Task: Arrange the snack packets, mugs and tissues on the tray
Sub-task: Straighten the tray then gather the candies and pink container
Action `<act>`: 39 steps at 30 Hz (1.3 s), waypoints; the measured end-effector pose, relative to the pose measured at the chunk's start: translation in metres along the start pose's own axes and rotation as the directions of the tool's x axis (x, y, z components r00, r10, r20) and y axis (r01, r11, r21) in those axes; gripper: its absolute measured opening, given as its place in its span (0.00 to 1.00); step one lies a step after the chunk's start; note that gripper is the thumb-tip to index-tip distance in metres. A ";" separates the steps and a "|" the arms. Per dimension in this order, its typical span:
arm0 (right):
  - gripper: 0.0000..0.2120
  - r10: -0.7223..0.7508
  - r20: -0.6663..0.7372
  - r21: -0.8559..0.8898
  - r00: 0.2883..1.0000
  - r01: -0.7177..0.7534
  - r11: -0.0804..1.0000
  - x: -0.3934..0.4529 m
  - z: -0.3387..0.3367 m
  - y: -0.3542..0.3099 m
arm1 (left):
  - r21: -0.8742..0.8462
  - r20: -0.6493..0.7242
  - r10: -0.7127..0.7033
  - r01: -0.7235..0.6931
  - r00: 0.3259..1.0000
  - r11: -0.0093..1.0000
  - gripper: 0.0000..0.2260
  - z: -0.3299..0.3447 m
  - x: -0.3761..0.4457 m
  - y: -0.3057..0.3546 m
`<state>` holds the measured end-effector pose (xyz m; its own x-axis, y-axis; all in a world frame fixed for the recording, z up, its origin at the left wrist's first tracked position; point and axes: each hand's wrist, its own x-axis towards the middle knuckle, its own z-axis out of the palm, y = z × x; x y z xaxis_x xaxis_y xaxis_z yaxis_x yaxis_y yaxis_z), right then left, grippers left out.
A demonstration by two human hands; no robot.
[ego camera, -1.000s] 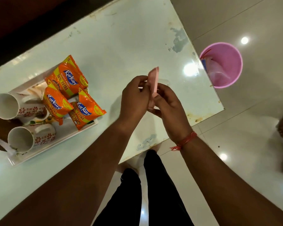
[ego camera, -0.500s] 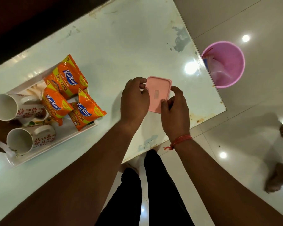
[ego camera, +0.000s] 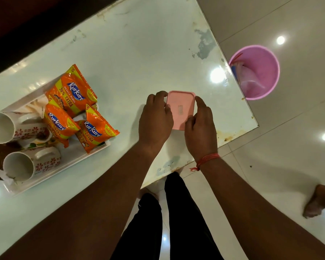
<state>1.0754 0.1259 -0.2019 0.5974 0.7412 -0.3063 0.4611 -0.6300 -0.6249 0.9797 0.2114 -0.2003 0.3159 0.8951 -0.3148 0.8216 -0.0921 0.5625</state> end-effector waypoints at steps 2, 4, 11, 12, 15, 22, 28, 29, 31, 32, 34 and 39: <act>0.26 -0.060 0.021 -0.061 0.998 0.061 0.996 -0.002 0.002 0.003 | 0.079 0.065 0.052 -0.057 0.997 0.995 0.23 0.003 -0.001 -0.003; 0.28 -0.093 0.049 -0.130 0.994 0.099 0.987 -0.003 0.004 0.006 | 0.182 0.142 0.095 -0.120 0.985 0.976 0.29 0.005 -0.004 -0.007; 0.29 -0.117 0.125 -0.240 0.985 0.145 0.960 -0.003 0.010 0.016 | 0.288 0.169 0.146 -0.191 0.975 0.938 0.30 0.008 -0.001 -0.016; 0.29 -0.119 0.126 -0.248 0.985 0.148 0.957 -0.001 0.011 0.017 | 0.289 0.170 0.148 -0.193 0.974 0.938 0.30 0.008 0.000 -0.017; 0.29 -0.128 0.151 -0.283 0.980 0.167 0.944 0.001 0.011 0.019 | 0.286 0.183 0.151 -0.200 0.971 0.937 0.29 0.009 0.000 -0.019; 0.29 -0.182 0.184 -0.236 0.966 0.223 0.946 0.005 0.008 0.023 | 0.270 0.166 0.153 -0.195 0.974 0.943 0.32 0.008 0.000 -0.017; 0.27 -0.222 0.121 -0.109 0.967 0.236 0.966 0.011 0.011 0.015 | 0.039 0.087 0.110 -0.114 0.990 0.993 0.31 0.005 -0.012 -0.013; 0.27 -0.223 0.101 -0.102 0.970 0.233 0.967 0.014 0.012 0.010 | -0.005 0.071 0.088 -0.088 0.994 0.996 0.29 0.005 -0.015 -0.012; 0.26 -0.238 0.085 -0.100 0.968 0.246 0.964 0.021 0.017 -0.003 | -0.051 0.025 0.022 -0.021 0.999 0.998 0.26 0.000 -0.021 -0.014; 0.25 -0.253 0.093 -0.102 0.963 0.262 0.960 0.025 0.021 -0.010 | -0.061 -0.005 -0.012 0.012 1.000 0.998 0.26 -0.003 -0.022 -0.015; 0.25 -0.288 0.133 -0.100 0.948 0.302 0.948 0.036 0.030 -0.026 | -0.065 -0.062 -0.076 0.072 0.995 0.995 0.25 -0.012 -0.018 -0.022; 0.25 -0.336 0.231 -0.074 0.913 0.360 0.930 0.057 0.057 -0.069 | 0.004 -0.150 -0.170 0.173 0.974 0.985 0.26 -0.040 0.009 -0.041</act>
<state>1.0405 0.2250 -0.2171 0.2396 0.9418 -0.2357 0.6925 -0.3359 -0.6384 0.9297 0.2409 -0.1955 0.0966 0.9527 -0.2881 0.8660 0.0622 0.4962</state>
